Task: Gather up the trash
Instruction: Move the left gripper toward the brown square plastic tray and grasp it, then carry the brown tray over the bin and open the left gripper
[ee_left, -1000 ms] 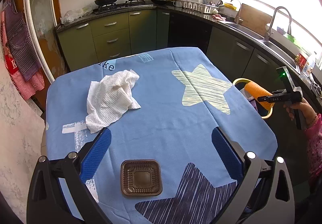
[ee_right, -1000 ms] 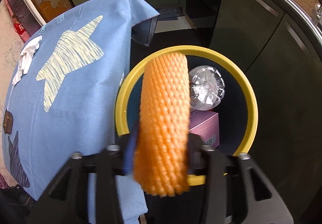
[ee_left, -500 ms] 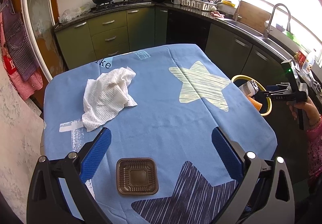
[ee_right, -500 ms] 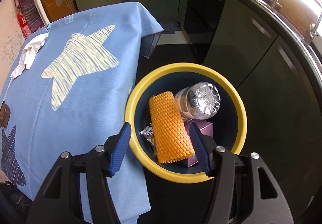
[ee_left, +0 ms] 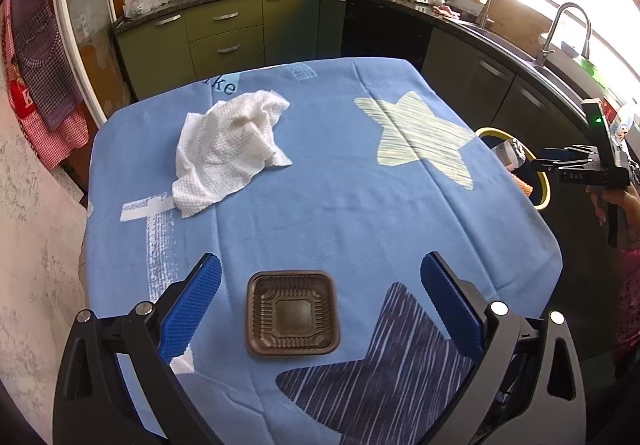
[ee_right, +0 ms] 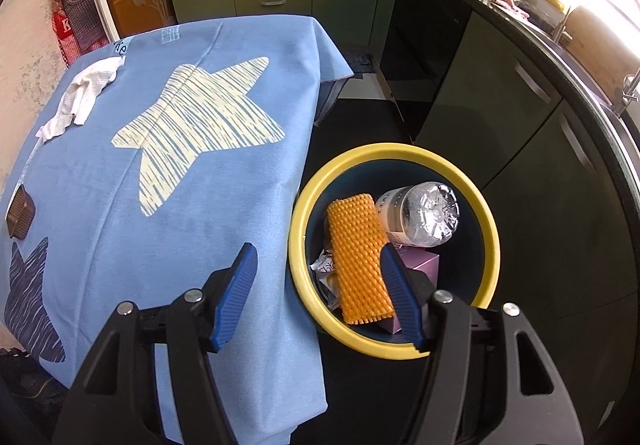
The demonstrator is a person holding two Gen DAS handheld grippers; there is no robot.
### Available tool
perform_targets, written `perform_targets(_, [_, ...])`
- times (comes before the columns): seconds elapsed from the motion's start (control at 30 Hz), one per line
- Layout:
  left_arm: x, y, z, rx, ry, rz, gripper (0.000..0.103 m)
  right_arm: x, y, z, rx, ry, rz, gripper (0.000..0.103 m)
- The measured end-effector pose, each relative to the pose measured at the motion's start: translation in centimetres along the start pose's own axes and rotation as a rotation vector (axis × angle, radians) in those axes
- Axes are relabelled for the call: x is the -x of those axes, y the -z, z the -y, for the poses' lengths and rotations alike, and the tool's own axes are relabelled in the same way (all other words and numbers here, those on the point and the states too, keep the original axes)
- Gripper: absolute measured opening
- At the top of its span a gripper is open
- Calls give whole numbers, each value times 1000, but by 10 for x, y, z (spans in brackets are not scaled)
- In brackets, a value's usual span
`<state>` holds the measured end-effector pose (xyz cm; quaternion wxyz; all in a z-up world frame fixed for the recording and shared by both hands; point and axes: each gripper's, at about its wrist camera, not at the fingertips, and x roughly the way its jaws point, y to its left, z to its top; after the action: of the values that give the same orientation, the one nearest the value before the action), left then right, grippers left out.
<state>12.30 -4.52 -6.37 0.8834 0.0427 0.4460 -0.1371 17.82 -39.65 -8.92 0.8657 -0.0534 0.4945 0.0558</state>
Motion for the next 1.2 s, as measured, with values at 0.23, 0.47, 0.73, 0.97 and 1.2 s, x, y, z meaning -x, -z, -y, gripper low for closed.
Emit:
perform_targets(0.23, [-14, 15, -14, 0, -19, -75, 98, 0, 2, -6, -1, -14, -4, 62])
perform_targets(0.47, [-53, 28, -13, 2, -7, -173, 98, -3, 0, -12, 10, -22, -8, 62])
perform_targets(0.73, [-84, 34, -11, -22, -36, -235, 91, -1, 0, -15, 15, -23, -5, 62])
perform_targets(0.97, [-89, 33, -13, -29, -41, -249, 71, -3, 0, -14, 11, -26, -8, 62])
perform_targets(1.2, [-79, 29, -4, -69, -30, -227, 69, -2, 0, -13, 12, -26, -7, 62])
